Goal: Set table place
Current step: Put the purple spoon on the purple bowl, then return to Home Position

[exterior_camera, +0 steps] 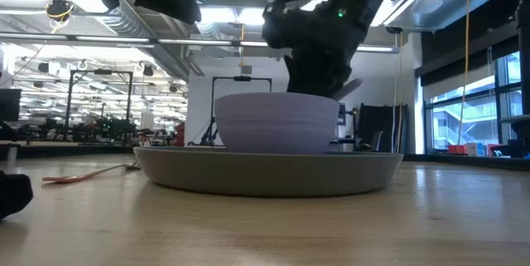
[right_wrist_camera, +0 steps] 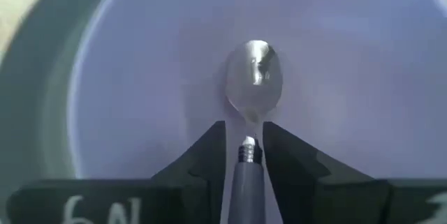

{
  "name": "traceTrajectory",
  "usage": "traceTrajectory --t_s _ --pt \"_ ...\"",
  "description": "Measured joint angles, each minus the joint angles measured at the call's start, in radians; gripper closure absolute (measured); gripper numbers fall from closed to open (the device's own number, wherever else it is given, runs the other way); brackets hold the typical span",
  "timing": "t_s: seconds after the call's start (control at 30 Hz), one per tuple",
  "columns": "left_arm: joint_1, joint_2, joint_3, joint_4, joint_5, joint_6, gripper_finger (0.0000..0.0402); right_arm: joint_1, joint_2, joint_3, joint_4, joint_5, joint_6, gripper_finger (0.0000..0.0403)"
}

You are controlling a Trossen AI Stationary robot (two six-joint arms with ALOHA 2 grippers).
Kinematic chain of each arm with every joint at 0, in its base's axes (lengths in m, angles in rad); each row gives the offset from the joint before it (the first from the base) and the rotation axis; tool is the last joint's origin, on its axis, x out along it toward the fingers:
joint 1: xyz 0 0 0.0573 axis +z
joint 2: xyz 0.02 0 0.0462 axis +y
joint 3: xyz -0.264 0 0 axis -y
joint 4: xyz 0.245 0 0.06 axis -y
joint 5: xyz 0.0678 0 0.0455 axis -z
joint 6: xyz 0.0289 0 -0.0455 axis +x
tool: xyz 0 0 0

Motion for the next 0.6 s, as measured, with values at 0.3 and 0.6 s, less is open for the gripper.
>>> traceTrajectory --t_s 0.3,0.6 --pt "0.0 0.0 0.0 0.0 0.007 0.0 0.0363 0.0 -0.043 0.006 -0.027 0.003 -0.042 0.0293" --pt "-0.002 0.0 0.0 0.0 0.007 0.0 0.0372 0.032 -0.243 0.104 -0.186 0.155 -0.176 0.0291"
